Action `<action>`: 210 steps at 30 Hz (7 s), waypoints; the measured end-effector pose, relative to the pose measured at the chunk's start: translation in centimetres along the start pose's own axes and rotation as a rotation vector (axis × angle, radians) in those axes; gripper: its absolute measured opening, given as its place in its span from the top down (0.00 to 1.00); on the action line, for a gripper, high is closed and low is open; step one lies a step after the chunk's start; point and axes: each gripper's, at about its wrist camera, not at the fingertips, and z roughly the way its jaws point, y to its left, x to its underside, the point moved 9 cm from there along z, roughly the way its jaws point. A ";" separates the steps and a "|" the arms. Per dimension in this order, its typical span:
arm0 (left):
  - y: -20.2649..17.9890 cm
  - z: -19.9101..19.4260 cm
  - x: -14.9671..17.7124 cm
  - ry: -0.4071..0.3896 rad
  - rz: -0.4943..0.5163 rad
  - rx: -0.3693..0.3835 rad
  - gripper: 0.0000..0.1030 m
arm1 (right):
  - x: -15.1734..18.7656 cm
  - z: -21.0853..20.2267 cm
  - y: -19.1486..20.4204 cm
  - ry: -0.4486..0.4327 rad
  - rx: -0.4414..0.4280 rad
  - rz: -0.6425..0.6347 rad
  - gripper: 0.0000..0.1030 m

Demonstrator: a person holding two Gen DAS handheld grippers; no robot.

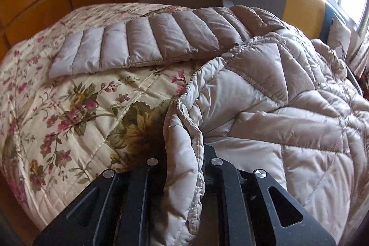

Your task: Fold large clothes

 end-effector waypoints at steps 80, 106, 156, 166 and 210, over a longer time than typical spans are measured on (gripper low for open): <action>-17.9 -6.3 -2.4 -0.178 -0.029 0.416 0.14 | -12.0 -4.5 -12.5 -0.120 0.757 -0.476 0.29; 11.9 7.2 -10.0 -0.196 -0.927 0.156 0.72 | -12.1 -5.0 -11.5 -0.176 0.748 -0.493 0.06; -31.7 -1.7 -9.0 -0.254 0.352 0.246 0.96 | -12.1 -4.8 -11.8 -0.167 0.739 -0.492 0.04; -35.8 0.7 -4.9 -0.191 0.561 0.276 0.96 | -11.9 -4.6 -11.8 -0.163 0.737 -0.489 0.04; -18.1 2.7 -7.4 -0.258 -0.089 0.238 0.44 | -14.0 2.0 -5.0 0.002 0.194 -0.125 0.70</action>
